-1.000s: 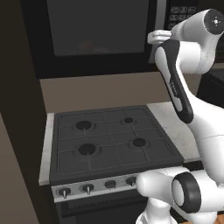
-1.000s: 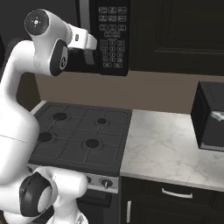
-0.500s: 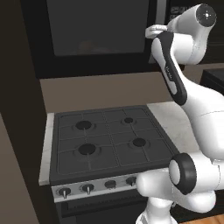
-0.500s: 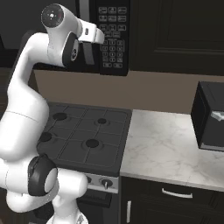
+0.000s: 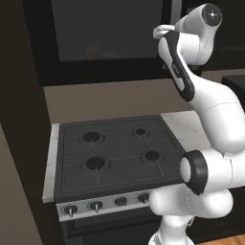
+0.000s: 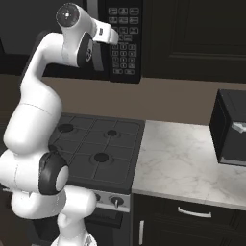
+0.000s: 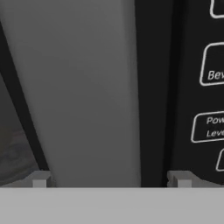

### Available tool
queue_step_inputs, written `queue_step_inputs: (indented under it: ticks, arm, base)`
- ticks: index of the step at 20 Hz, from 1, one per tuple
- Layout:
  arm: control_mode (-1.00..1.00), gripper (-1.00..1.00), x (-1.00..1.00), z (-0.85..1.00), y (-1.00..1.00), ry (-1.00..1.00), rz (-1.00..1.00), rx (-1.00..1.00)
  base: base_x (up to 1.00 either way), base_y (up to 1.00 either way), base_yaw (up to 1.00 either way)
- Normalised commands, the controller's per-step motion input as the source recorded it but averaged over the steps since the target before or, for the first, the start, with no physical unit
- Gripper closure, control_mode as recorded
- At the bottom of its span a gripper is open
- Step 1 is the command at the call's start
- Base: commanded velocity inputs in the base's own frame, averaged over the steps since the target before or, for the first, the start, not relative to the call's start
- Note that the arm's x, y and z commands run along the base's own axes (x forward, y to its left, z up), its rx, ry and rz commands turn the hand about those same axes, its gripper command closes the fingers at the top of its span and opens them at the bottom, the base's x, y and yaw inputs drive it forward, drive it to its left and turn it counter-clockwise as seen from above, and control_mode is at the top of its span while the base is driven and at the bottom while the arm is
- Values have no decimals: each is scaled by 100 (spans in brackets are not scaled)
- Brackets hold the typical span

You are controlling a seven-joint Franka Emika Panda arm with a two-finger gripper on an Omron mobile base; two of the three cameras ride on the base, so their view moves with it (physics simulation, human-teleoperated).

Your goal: Retrieve the reheated potato from the microwave, then place the potato, cheese, and condiment on the cutting board.

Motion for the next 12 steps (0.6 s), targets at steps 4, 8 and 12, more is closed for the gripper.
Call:
queue_step_inputs:
  ticks: [4,8,12]
  arm:
    - [-100,-100,53,0,0,0,0,0]
    - [-100,100,43,0,0,0,0,0]
    - [-100,100,15,0,16,0,0,0]
  base:
    - [0,0,0]
    - [0,0,0]
    - [0,0,0]
